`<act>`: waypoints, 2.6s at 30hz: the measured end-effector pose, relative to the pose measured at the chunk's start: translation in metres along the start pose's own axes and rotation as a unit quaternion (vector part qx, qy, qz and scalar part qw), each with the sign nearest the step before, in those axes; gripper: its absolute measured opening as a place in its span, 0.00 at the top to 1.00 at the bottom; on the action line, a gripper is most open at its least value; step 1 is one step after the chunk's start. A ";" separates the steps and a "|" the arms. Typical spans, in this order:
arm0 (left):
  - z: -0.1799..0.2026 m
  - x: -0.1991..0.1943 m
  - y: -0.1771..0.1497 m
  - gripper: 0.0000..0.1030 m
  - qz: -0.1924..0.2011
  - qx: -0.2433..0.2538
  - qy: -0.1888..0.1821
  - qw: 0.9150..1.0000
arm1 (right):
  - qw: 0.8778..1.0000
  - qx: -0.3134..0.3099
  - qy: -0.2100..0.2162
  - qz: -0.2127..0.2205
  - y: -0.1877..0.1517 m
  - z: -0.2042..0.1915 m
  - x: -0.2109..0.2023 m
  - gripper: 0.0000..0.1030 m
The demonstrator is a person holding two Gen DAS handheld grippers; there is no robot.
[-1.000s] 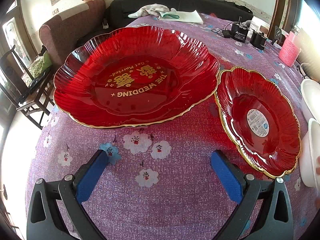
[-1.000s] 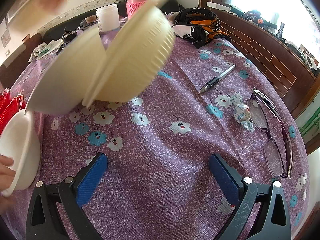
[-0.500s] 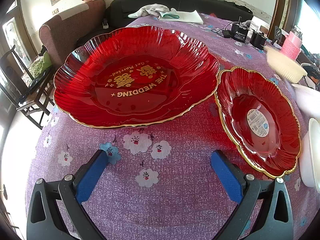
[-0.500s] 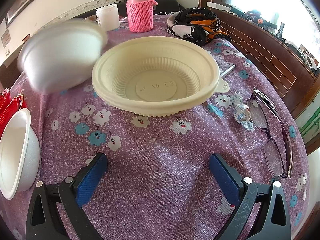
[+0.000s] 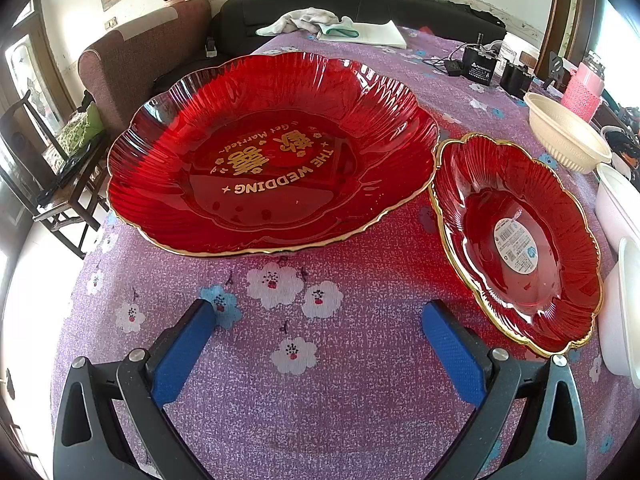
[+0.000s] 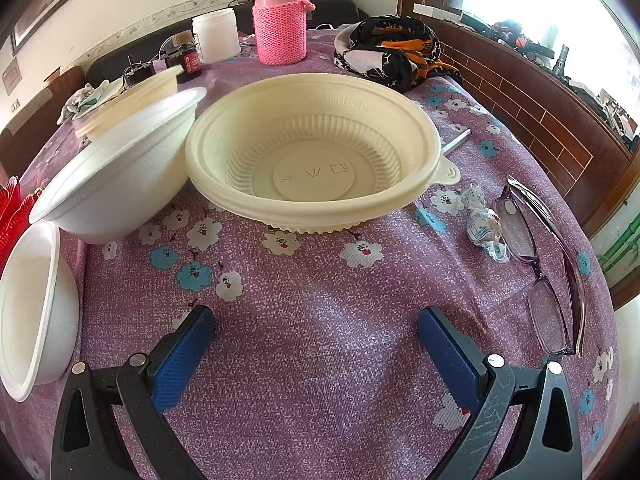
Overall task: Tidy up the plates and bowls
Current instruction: 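Reach the left gripper to the large red wedding plate rim and grasp, then lift the large red plate with the left gripper and carry it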
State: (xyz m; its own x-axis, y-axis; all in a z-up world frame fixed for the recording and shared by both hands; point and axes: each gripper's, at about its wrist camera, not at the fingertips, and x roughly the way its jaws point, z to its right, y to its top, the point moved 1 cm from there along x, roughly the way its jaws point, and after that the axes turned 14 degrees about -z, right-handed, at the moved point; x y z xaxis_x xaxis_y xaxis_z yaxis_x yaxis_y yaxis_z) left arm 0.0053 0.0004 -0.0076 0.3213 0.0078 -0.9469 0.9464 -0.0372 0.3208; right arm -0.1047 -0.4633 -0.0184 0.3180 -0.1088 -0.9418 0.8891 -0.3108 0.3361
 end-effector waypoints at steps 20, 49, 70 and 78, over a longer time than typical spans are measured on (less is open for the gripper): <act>0.005 -0.034 -0.031 0.00 0.036 0.028 0.005 0.999 | 0.998 -0.026 0.049 -0.015 -0.016 0.002 -0.023 0.01; -0.103 -0.103 0.015 0.25 0.047 -0.019 -0.045 0.998 | 0.925 -0.237 0.297 0.006 0.038 -0.212 -0.141 0.39; -0.155 -0.032 0.098 0.64 -0.026 -0.069 -0.086 0.993 | 0.923 -0.225 0.292 -0.111 0.123 -0.366 -0.042 0.76; -0.151 -0.012 0.107 0.86 -0.039 -0.069 -0.093 0.992 | 0.929 -0.217 0.272 -0.128 0.129 -0.386 -0.013 0.76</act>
State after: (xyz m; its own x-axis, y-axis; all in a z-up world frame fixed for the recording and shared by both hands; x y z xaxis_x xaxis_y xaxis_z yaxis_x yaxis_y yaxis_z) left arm 0.1076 0.1474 0.0413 0.2476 -0.1807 -0.9519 0.9677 0.0942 0.2338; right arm 0.1329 -0.1377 0.0379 0.0924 0.4457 -0.8904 0.9699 0.1621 0.1819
